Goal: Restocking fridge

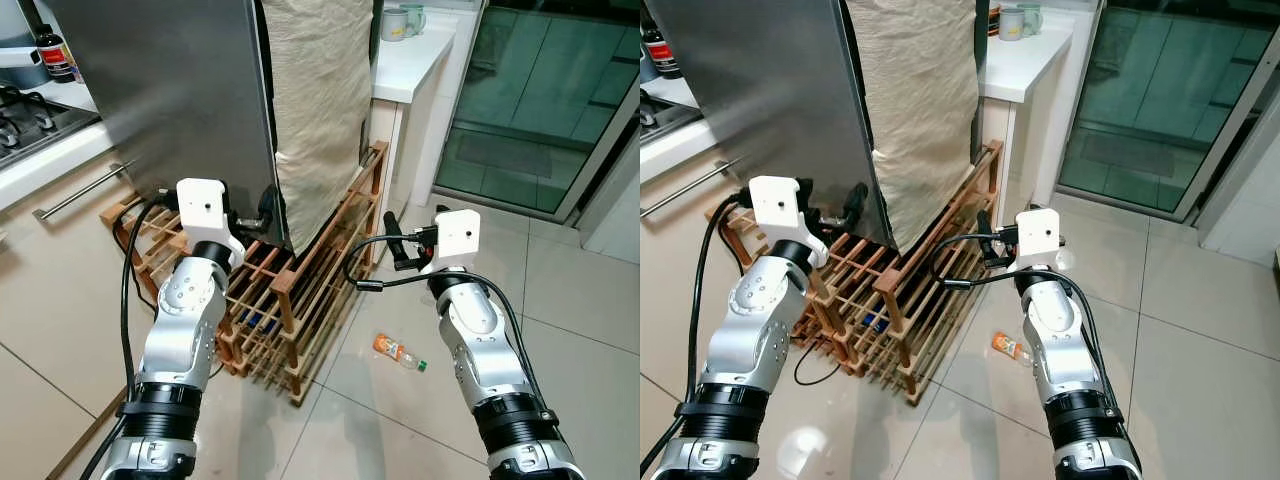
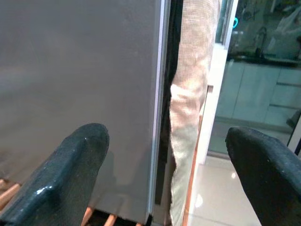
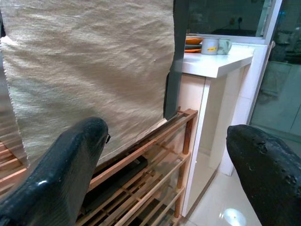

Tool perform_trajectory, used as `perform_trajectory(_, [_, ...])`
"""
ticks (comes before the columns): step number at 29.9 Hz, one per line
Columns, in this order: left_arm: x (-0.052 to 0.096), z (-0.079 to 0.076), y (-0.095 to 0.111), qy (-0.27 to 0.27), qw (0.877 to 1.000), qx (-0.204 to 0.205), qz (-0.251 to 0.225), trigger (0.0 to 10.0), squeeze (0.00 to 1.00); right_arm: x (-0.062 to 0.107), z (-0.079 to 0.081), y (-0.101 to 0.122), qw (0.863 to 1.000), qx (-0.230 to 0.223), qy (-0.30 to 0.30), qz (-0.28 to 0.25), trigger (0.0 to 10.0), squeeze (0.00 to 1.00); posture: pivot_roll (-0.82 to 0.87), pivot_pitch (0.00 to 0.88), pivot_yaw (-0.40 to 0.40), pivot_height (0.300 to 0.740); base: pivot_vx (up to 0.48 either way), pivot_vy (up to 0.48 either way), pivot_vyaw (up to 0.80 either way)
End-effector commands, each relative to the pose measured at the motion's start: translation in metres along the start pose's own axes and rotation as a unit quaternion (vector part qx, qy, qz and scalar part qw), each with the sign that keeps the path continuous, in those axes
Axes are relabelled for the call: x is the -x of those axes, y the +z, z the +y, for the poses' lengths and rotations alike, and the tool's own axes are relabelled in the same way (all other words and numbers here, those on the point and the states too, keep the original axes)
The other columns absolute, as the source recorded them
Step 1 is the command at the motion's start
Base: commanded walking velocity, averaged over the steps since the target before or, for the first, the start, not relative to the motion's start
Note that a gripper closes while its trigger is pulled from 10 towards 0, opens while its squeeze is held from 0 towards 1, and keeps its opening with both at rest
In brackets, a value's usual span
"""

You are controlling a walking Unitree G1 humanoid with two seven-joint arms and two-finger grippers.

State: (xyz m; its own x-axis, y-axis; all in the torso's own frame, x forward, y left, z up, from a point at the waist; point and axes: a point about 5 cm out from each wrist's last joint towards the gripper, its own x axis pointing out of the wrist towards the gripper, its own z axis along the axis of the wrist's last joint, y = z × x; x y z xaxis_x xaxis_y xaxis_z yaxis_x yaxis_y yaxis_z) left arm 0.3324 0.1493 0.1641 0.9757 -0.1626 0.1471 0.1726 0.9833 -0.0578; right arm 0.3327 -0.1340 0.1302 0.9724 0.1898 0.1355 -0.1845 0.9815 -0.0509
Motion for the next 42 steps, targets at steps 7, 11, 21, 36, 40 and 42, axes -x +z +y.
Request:
perform_trajectory(7, [0.002, -0.001, -0.004, 0.001, 1.0, -0.019, 0.013, 10.0, 0.0, -0.005, 0.0, 0.002, 1.0, -0.004, -0.004, 0.005, 10.0, 0.0, -0.09, 0.0, 0.039, 0.74, 0.0, 0.0, 0.45])
perform_trajectory(11, [0.003, 0.0, -0.01, 0.0, 0.999, -0.029, 0.032, 10.0, 0.0, -0.005, -0.001, 0.002, 1.0, -0.003, -0.005, 0.007, 10.0, 0.0, -0.09, 0.0, 0.041, 0.74, 0.0, 0.0, 0.0])
perform_trajectory(21, [0.006, 0.002, -0.02, 0.006, 0.998, -0.033, 0.053, 10.0, 0.0, -0.006, 0.0, 0.001, 1.0, 0.0, -0.013, 0.013, 10.0, 0.0, -0.09, 0.0, 0.042, 0.74, 0.0, 0.0, 0.0])
perform_trajectory(36, [0.024, 0.017, -0.017, 0.027, 0.996, -0.036, 0.07, 10.0, 0.0, -0.01, -0.01, 0.017, 1.0, -0.015, -0.019, 0.005, 10.0, 0.0, -0.08, 0.0, 0.037, 0.74, 0.0, 0.0, 0.0])
perform_trajectory(40, [0.028, 0.011, -0.021, 0.017, 0.996, -0.036, 0.081, 10.0, 0.0, -0.009, -0.002, 0.021, 1.0, -0.016, -0.002, -0.003, 10.0, 0.0, -0.08, 0.0, 0.039, 0.74, 0.0, 0.0, 0.0])
perform_trajectory(42, [0.028, 0.009, -0.021, 0.014, 0.996, -0.037, 0.082, 10.0, 0.0, -0.009, -0.002, 0.02, 1.0, -0.022, -0.004, 0.0, 10.0, 0.0, -0.08, 0.0, 0.039, 0.74, 0.0, 0.0, 0.0])
